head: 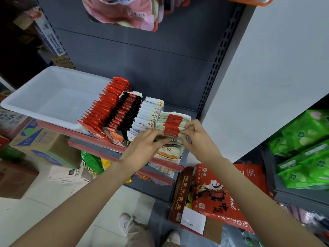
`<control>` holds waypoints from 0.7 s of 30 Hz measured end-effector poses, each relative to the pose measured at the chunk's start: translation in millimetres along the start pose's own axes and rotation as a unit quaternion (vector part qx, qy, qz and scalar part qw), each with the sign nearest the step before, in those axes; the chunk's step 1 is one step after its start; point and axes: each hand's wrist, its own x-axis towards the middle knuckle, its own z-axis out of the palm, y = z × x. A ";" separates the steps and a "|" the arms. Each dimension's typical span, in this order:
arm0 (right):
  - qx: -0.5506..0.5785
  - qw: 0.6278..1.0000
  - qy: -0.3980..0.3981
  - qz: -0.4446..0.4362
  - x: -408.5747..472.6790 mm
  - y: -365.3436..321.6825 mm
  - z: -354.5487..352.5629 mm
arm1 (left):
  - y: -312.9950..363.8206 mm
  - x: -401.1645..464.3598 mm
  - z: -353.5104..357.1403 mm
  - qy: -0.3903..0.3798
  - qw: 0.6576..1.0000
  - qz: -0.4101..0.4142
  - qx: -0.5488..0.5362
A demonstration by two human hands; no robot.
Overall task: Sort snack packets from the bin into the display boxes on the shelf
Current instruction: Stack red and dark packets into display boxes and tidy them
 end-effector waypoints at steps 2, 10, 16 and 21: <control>-0.015 1.000 -0.001 0.002 -0.3 -1.0 1.7 | 0.5 -0.4 -1.3 0.007 1.000 0.001 -0.008; -0.029 1.000 -0.005 0.006 8.8 -0.7 7.9 | -5.0 -0.4 3.3 -0.008 0.999 -0.017 -0.046; -0.010 0.996 0.084 -0.008 6.6 -8.8 -4.9 | 2.5 2.3 9.6 0.003 0.998 -0.060 -0.037; 0.116 0.990 0.058 0.059 -13.0 -18.3 6.8 | 15.1 4.4 7.4 0.008 0.978 -0.153 -0.139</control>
